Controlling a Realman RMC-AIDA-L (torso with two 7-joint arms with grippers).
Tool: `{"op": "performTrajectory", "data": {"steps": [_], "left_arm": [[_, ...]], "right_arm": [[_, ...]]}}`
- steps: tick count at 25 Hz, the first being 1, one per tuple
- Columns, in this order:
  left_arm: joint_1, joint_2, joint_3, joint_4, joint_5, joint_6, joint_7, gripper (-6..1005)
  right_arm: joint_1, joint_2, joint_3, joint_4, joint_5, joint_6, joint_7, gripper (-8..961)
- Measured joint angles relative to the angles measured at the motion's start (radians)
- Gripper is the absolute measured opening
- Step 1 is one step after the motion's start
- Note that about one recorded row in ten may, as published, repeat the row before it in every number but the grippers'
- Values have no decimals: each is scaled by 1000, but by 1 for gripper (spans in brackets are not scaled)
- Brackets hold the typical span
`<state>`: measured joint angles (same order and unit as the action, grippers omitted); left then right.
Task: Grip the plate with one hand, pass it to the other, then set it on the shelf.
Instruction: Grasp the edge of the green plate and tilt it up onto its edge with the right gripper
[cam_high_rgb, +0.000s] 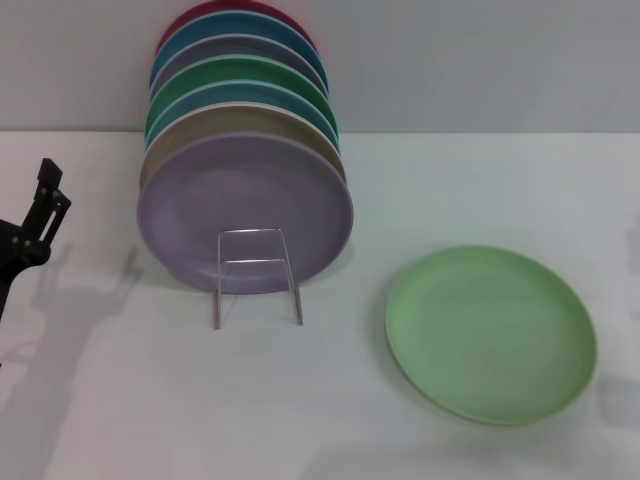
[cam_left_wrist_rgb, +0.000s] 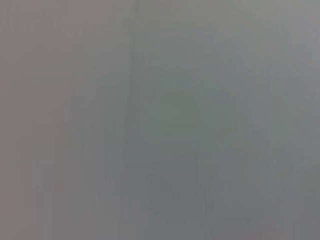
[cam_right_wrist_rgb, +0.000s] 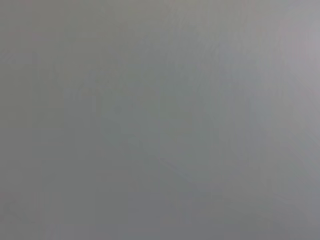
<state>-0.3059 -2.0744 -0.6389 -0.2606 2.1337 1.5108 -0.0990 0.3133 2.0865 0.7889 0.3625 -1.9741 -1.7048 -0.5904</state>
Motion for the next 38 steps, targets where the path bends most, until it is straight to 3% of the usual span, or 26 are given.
{"op": "performTrajectory", "data": {"steps": [19, 21, 22, 23, 26, 27, 28, 29, 31, 32, 33, 38], "left_arm": [[-1, -1, 8, -11, 0, -6, -1, 856], [-1, -1, 9, -12, 0, -6, -1, 855], [0, -1, 9, -12, 0, -6, -1, 855], [0, -1, 9, -12, 0, -6, -1, 855], [0, -1, 9, -12, 0, -6, -1, 854], [0, -1, 9, -12, 0, -6, -1, 854], [0, -1, 9, -12, 0, -6, -1, 854], [0, -1, 9, -12, 0, -6, -1, 854], [-2, -1, 9, -12, 0, -10, -1, 853], [-3, -1, 8, -12, 0, -12, -1, 853], [-3, -1, 8, -12, 0, -12, -1, 853], [-7, -3, 14, -12, 0, -14, -2, 852]], "right_arm": [[-33, -5, 2, 185, 51, 137, -189, 593], [-31, -12, 19, 259, 110, 238, -266, 593], [-34, -17, 63, 336, 141, 363, -331, 593], [-34, -17, 63, 336, 141, 363, -331, 593], [-63, -16, 170, 468, 143, 566, -382, 593], [-86, -17, 223, 548, 135, 695, -400, 593], [-86, -17, 223, 548, 135, 695, -400, 594], [-108, -16, 277, 631, 139, 836, -456, 594], [-117, -13, 302, 666, 146, 901, -495, 594], [-144, -8, 361, 755, 199, 1052, -596, 594], [-144, -8, 361, 755, 199, 1052, -596, 594], [-228, -11, 489, 953, 471, 1420, -836, 594]]}}
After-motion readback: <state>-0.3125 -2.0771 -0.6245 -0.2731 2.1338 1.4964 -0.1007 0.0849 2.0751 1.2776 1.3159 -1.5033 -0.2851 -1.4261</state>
